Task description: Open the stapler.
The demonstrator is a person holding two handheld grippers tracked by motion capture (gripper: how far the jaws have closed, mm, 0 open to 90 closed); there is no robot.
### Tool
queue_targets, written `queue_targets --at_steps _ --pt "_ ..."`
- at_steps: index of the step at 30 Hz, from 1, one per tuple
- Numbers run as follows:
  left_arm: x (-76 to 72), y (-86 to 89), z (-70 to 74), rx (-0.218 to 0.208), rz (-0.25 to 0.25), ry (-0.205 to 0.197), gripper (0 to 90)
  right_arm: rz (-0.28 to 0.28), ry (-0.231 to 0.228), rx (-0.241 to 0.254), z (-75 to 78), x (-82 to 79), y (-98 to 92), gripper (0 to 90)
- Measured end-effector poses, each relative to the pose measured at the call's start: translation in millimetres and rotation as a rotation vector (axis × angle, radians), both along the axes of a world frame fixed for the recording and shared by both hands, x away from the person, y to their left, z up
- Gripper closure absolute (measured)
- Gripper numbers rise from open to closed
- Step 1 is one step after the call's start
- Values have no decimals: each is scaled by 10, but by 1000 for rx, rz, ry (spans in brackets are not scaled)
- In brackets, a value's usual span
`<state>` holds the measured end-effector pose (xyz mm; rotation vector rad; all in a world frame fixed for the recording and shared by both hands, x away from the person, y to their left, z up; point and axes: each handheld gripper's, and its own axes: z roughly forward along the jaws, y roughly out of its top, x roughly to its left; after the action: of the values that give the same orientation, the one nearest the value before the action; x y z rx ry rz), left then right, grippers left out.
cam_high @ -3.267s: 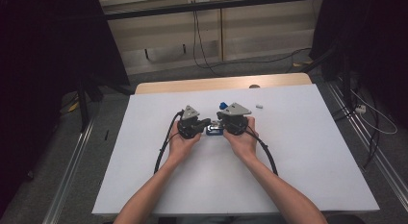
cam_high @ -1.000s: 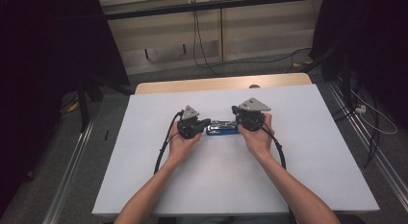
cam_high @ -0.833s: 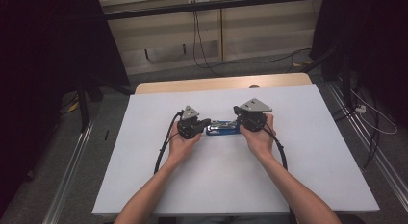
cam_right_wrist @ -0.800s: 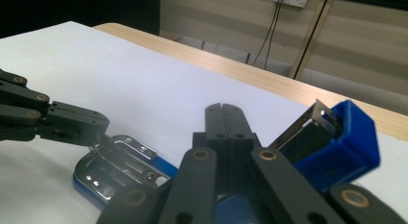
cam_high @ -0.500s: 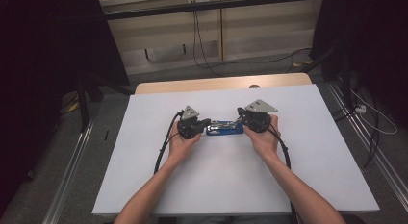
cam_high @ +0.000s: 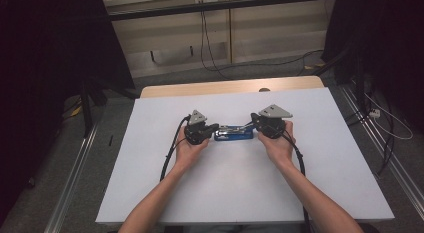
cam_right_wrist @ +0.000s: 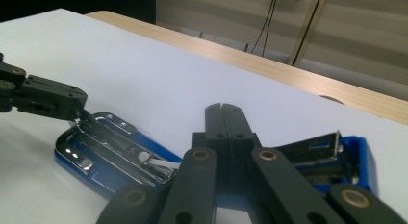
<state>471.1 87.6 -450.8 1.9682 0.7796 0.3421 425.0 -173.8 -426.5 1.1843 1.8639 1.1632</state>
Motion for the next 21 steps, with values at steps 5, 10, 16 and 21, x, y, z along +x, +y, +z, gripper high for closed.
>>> queue_targets --at_steps 5,10,16,21 --pt "1 1 0 -2 2 2 900 -14 8 -6 -20 -18 -102 900" --pt "-1 4 -8 -9 1 1 900 -14 7 9 -37 -45 -190 900" --pt "-3 7 -9 -9 4 3 900 -13 10 19 -56 -41 -216 900" --pt "-1 10 -12 -12 3 2 900 -18 17 18 -83 -53 -249 900"
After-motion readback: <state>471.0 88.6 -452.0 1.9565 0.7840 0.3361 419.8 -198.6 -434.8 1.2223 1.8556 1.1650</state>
